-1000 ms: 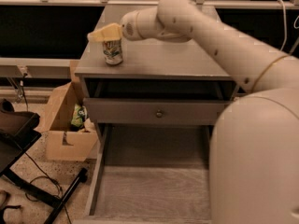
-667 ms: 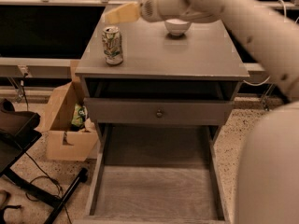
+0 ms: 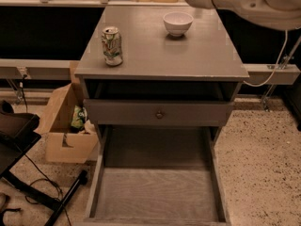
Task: Pick 7up can from middle drawer and place on counter
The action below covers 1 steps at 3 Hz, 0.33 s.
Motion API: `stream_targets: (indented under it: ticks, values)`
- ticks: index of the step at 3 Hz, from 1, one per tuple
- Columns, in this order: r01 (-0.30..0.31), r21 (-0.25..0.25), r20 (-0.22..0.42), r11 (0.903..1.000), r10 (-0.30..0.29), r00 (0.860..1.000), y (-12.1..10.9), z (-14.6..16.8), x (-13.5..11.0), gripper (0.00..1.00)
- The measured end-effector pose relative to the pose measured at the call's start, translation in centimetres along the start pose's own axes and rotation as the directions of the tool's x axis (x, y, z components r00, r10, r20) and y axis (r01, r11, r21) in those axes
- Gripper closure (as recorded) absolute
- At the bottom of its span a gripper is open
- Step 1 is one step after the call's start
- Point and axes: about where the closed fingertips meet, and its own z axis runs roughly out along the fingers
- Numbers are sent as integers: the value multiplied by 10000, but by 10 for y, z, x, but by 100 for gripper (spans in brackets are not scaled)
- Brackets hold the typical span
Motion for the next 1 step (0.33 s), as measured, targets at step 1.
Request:
stream_targets:
  ticks: [1]
  values:
    - [-72, 1630, 513, 9866, -12, 9987, 20, -60, -9, 0]
